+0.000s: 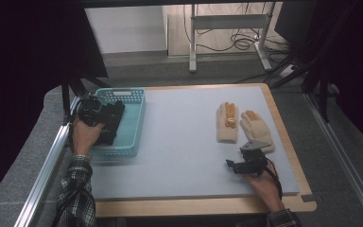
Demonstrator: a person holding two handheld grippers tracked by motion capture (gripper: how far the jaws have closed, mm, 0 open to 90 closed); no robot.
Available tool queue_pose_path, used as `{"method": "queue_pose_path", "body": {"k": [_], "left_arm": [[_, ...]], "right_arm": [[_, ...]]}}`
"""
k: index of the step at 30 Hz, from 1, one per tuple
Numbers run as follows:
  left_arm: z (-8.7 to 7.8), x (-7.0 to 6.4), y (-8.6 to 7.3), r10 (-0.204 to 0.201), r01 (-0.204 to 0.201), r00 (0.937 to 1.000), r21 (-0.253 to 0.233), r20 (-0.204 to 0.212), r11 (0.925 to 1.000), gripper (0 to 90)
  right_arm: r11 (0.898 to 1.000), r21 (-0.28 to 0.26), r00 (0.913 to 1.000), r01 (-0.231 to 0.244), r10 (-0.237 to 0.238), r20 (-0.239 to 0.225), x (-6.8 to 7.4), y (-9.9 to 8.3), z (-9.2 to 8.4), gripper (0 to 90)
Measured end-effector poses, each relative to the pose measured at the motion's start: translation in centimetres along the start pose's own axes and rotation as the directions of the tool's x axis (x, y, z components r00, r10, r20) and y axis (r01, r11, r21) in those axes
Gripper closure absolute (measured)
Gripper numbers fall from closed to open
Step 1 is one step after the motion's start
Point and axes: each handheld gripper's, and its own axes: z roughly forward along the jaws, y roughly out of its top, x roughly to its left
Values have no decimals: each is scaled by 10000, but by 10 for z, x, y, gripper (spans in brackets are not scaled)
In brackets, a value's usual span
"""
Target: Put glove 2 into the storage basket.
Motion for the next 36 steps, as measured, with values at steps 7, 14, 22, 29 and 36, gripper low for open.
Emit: {"method": "queue_pose_path", "body": {"k": [7, 14, 22, 29, 36], "left_arm": [[-6, -20, 3, 807, -805, 9967, -284, 73, 9964, 7], [-14, -38, 5, 1316, -1285, 9903, -659, 453, 9895, 4], [-20, -61, 4, 1961, -1879, 9775, -1007, 784, 9770, 0], [-21, -79, 1, 2377, -2242, 9656, -1252, 1059, 9665, 0], [-21, -100, -2, 2781, -2578, 9501, -1467, 1410, 9550, 0]], "right_arm": [[10000, 2, 10000, -1, 1, 9, 0, 0, 0, 200], [10000, 7, 10000, -1, 1, 26, 0, 0, 0, 198], [10000, 9, 10000, 1, -1, 27, 0, 0, 0, 197], [10000, 10, 10000, 3, -3, 30, 0, 0, 0, 197], [10000, 9, 10000, 4, -4, 29, 0, 0, 0, 197]]}}
